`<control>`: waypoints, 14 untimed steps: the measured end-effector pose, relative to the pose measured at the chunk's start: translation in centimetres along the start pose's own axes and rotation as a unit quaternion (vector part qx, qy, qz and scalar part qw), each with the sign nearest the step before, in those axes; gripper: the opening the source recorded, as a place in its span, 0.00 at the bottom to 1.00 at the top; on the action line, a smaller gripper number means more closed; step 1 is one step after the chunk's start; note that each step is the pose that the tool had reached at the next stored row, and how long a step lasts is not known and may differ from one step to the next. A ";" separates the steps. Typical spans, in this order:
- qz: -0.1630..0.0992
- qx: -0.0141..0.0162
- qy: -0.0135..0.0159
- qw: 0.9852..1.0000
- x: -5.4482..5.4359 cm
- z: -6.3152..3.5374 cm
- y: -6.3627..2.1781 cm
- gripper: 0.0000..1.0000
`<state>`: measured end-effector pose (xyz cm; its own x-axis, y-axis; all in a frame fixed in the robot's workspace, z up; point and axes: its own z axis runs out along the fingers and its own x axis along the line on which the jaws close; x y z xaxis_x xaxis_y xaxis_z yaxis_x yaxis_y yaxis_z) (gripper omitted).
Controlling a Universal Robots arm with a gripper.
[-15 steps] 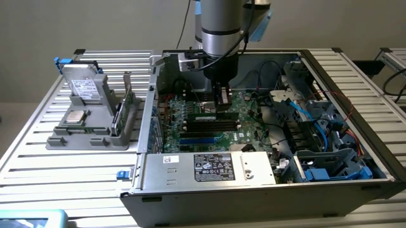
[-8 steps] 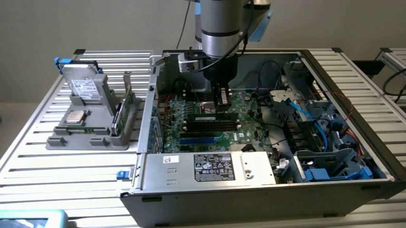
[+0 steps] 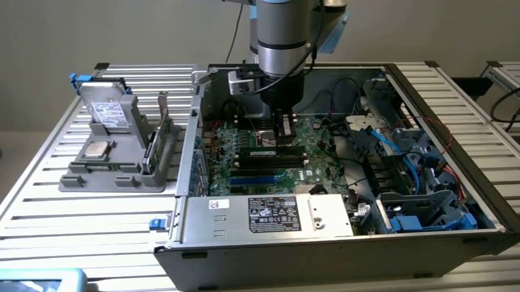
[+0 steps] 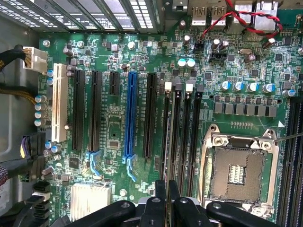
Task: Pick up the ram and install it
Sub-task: 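Insert the ram into the slot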
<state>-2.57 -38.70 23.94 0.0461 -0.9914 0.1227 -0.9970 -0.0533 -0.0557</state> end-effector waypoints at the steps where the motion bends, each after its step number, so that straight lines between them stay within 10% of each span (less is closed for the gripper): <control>1: 0.000 0.000 0.000 1.000 0.0 0.01 0.00 0.14; 14: 0.000 0.003 0.000 1.000 -0.1 0.43 0.02 0.14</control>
<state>-2.57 -38.70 23.51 0.0456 -0.9914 0.1229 -0.9967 -0.0534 -0.0615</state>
